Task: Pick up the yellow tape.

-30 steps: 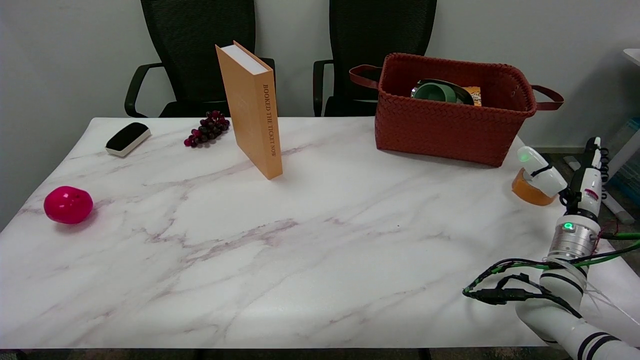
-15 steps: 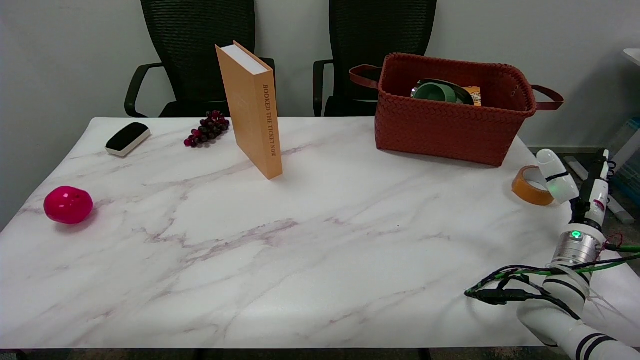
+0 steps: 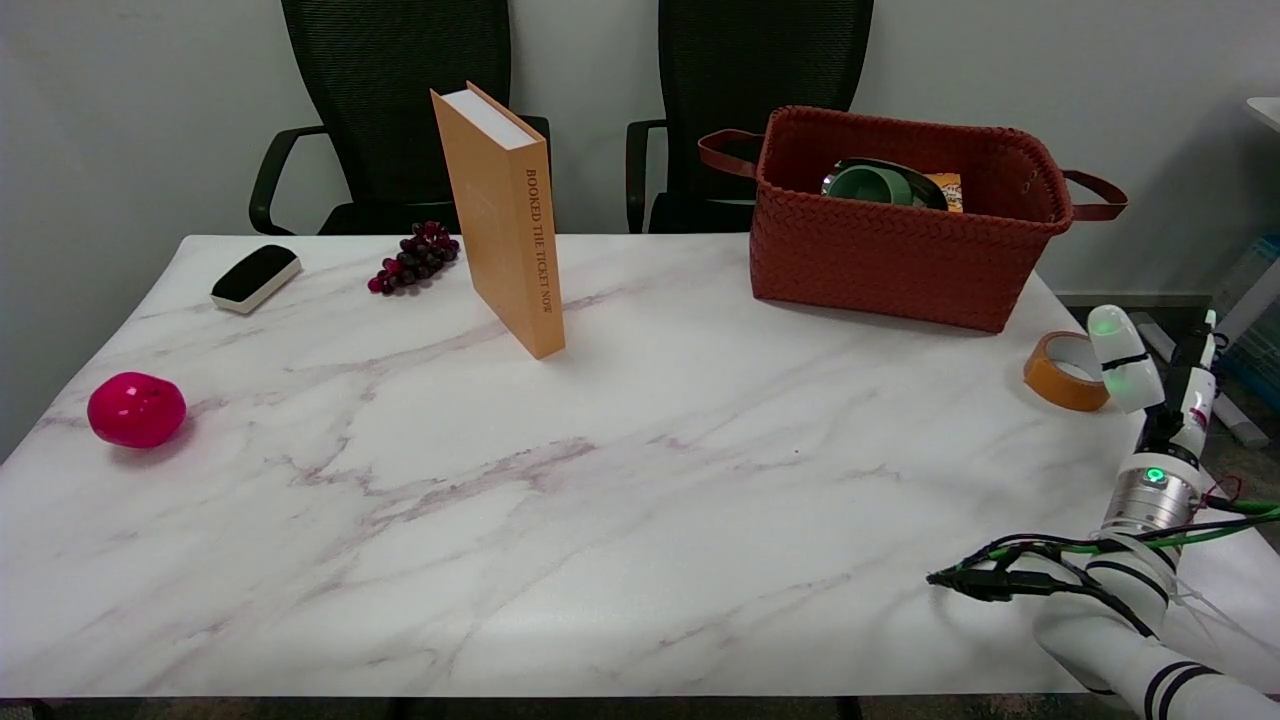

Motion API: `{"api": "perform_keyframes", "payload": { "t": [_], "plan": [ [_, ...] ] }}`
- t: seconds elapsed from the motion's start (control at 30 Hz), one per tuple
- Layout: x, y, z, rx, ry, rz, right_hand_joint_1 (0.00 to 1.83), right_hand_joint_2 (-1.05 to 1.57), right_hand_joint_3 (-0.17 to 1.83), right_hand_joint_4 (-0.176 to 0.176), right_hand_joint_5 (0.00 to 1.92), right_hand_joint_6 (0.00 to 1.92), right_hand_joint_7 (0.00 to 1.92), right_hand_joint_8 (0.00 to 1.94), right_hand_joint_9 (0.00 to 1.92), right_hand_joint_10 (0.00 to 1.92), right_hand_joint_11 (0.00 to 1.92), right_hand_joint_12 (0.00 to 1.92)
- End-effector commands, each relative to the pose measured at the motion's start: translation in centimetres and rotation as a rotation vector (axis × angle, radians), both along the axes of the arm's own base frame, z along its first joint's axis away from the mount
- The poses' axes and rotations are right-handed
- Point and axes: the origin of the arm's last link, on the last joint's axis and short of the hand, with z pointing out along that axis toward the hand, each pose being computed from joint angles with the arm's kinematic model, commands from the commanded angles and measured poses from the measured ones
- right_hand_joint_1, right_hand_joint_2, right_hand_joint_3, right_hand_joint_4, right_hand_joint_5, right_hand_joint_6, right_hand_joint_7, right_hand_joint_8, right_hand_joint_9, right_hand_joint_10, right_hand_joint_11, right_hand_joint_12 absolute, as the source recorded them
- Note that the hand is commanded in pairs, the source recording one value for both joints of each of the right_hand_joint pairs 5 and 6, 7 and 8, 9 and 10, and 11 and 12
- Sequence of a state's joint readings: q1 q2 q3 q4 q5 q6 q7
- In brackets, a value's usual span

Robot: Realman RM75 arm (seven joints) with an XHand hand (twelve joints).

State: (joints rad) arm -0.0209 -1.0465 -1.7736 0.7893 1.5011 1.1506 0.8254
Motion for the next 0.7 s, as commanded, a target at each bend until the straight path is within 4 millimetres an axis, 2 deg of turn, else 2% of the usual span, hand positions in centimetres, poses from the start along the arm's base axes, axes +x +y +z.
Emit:
{"api": "perform_keyframes", "payload": {
  "t": [0.03, 0.7],
  "plan": [
    [-0.78, -1.91, 0.56, 0.035, -0.049, 0.001, 0.5, 0.26, -0.17, 0.0, 0.0, 0.0, 0.0, 0.0, 0.0, 0.0, 0.0, 0.0],
    [-0.85, -2.2, 1.0, 0.034, -0.023, -0.03, 0.65, 0.04, -0.17, 0.0, 0.0, 0.0, 0.0, 0.0, 0.0, 0.0, 0.0, 0.0]
  ]
}}
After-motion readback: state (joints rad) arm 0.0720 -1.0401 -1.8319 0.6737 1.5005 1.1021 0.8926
